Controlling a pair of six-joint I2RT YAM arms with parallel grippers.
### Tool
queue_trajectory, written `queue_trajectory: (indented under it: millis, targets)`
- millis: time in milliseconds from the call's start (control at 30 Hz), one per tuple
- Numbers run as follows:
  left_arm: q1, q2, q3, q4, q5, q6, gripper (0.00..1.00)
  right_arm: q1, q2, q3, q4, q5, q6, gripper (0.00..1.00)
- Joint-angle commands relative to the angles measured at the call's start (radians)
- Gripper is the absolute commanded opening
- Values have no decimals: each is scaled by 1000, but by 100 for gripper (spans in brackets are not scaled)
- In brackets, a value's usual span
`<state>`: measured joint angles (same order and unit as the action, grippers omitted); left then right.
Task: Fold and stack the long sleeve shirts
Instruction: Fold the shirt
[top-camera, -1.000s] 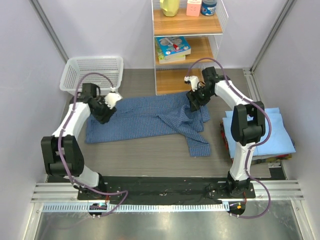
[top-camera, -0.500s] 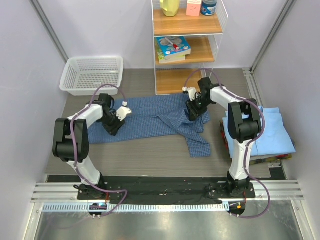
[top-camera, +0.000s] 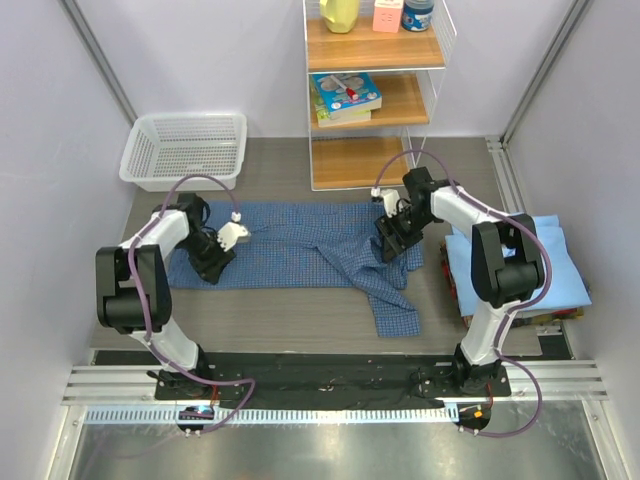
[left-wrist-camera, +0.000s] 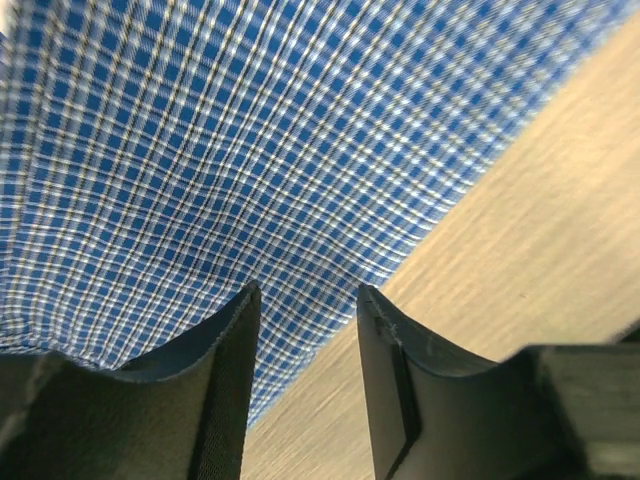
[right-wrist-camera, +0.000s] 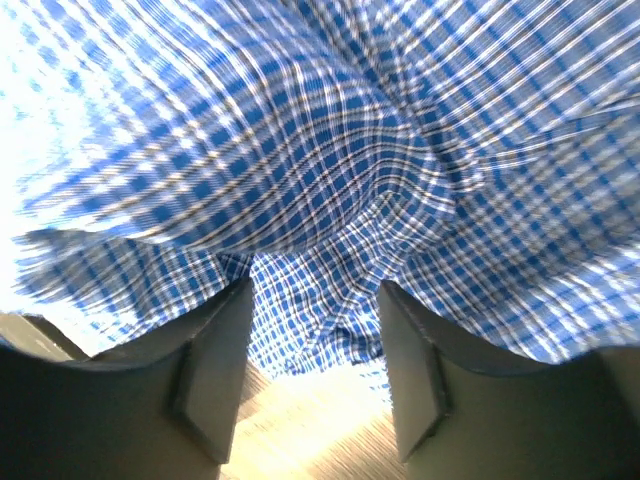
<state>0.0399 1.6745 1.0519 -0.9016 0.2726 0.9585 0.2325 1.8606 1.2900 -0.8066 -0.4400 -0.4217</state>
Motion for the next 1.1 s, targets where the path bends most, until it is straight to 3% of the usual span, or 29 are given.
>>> queue_trajectory:
  millis: [0,200,333,367,433,500,733,867,933,967,1067]
  targets:
    - [-3,-48,69,-72,83,13,48,2,-69,81,3,-11,-40,63]
    - [-5,-50,74,-45,105,-7,56,48,-54,123,40,9,-80,72]
    - [-5,-36,88,-34,111,-20,58,79,-18,158,53,7,-97,68]
    - [-5,-33,91,-36,112,-21,58,85,-8,166,53,7,-98,62]
    - [-5,-32,94,-30,109,-24,58,93,8,193,52,17,-106,26]
    - [-5,-33,91,-22,103,-26,57,94,11,218,52,39,-104,1]
    - [-5,-24,86,4,109,-47,55,99,38,389,29,113,-104,1]
    - [-3,-7,102,9,108,-63,55,113,106,402,18,152,-123,3]
    - [-5,-2,106,6,106,-64,56,114,147,400,15,162,-124,20]
    - [-3,-2,112,-3,106,-63,57,114,159,405,6,165,-123,41]
    - [-5,-21,112,-19,115,-63,57,108,148,417,-46,191,-121,56]
